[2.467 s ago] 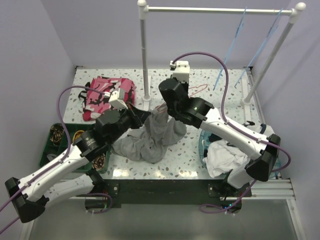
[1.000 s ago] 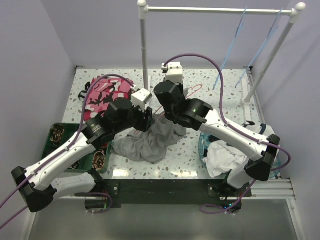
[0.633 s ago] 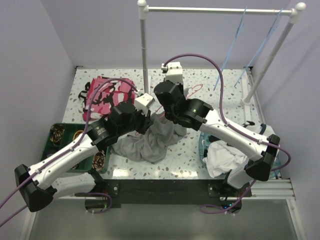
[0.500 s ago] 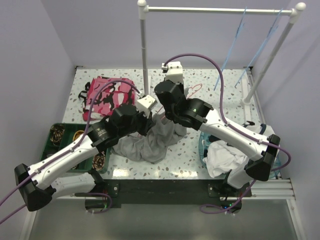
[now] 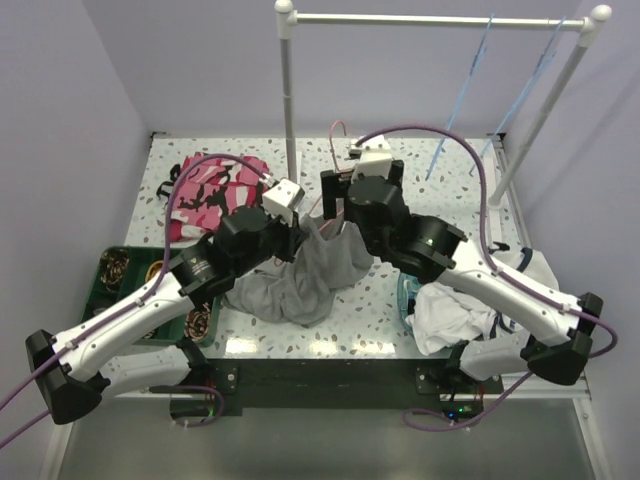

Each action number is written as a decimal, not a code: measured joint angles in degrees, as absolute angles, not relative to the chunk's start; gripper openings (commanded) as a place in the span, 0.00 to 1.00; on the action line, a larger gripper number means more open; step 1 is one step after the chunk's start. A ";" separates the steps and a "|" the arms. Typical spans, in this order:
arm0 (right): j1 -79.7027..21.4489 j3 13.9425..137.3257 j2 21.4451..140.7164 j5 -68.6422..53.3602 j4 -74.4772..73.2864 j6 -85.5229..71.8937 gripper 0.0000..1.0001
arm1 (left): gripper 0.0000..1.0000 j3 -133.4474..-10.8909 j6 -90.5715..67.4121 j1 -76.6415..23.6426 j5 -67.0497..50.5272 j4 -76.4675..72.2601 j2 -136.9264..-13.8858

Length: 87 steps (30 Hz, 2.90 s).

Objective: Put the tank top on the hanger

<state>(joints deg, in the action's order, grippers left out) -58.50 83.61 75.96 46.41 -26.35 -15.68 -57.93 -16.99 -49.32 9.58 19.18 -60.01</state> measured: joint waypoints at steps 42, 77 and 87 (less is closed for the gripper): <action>-58.50 72.36 49.45 42.54 -29.12 -18.41 0.98 | 0.00 -109.93 -13.04 -44.97 23.75 30.96 -93.62; -58.50 68.36 51.57 41.34 -29.08 -19.68 0.99 | 0.99 -87.15 -11.46 -43.88 17.74 21.63 -69.14; -58.50 64.77 51.77 40.36 -28.16 -20.67 0.99 | 1.00 -55.24 -19.99 -43.88 19.92 19.33 -50.17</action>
